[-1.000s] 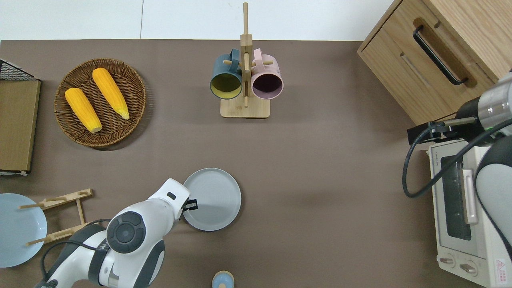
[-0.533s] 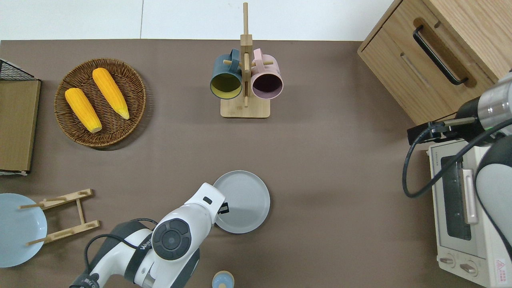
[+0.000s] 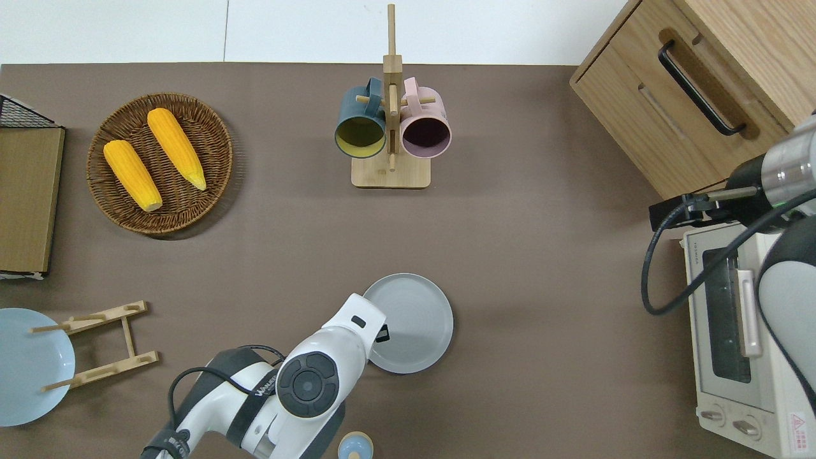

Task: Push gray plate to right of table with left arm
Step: 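Push the gray plate with the left gripper away from the basket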

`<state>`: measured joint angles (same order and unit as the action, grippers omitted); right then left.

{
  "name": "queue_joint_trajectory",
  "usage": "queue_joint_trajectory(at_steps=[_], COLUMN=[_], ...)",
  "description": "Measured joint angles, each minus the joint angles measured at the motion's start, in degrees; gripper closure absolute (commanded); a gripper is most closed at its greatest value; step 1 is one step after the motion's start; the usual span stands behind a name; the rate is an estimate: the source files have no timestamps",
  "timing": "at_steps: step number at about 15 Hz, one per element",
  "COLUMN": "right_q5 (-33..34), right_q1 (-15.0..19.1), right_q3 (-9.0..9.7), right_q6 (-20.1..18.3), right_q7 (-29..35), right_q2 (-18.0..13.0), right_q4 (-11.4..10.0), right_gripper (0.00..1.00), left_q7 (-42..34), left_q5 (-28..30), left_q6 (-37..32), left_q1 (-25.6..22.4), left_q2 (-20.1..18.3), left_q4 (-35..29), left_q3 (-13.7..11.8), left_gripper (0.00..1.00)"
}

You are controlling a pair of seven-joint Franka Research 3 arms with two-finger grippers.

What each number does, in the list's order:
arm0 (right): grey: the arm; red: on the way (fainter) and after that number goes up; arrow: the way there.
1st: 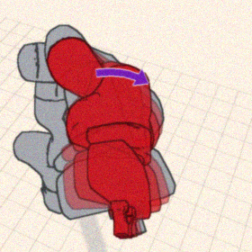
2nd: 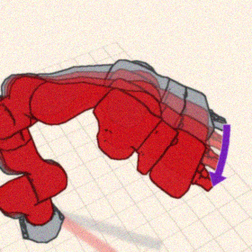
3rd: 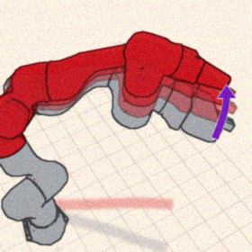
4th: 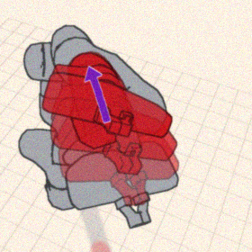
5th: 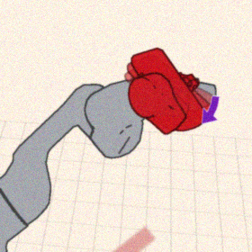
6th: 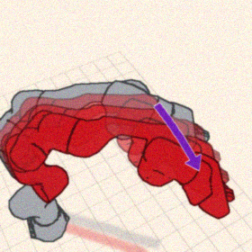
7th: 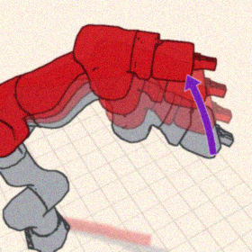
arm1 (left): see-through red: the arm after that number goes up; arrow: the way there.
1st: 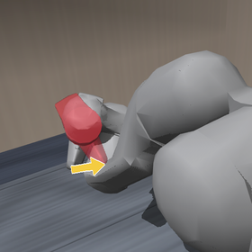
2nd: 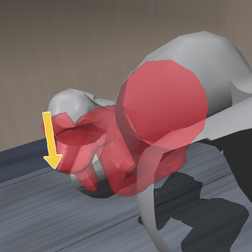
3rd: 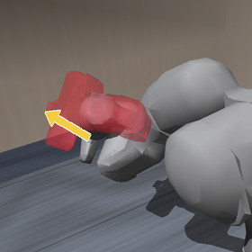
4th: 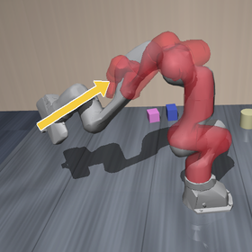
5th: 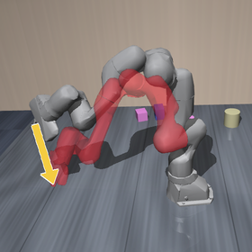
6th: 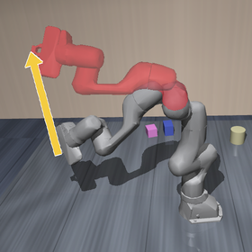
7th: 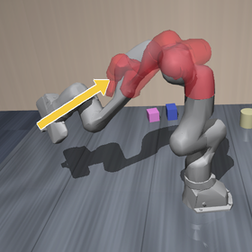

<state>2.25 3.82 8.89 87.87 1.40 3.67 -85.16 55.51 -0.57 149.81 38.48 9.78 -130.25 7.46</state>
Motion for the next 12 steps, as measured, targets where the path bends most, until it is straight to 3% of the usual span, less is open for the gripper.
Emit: queue_joint_trajectory(at_steps=[6, 12], right_q5=[0.0, 0.0], right_q1=[0.0, 0.0], right_q3=[0.0, 0.0], right_q6=[0.0, 0.0], right_q7=[0.0, 0.0], right_q2=[0.0, 0.0], right_q4=[0.0, 0.0], right_gripper=[0.017, 0.017], left_q7=[8.69, 11.71], left_q5=[-4.75, -5.05], left_q6=[-2.56, -6.34], left_q1=[4.13, 7.06], left_q2=[5.45, 11.03], left_q4=[7.94, 16.9], left_q3=[-0.02, 0.02], left_gripper=[1.0, 1.0])
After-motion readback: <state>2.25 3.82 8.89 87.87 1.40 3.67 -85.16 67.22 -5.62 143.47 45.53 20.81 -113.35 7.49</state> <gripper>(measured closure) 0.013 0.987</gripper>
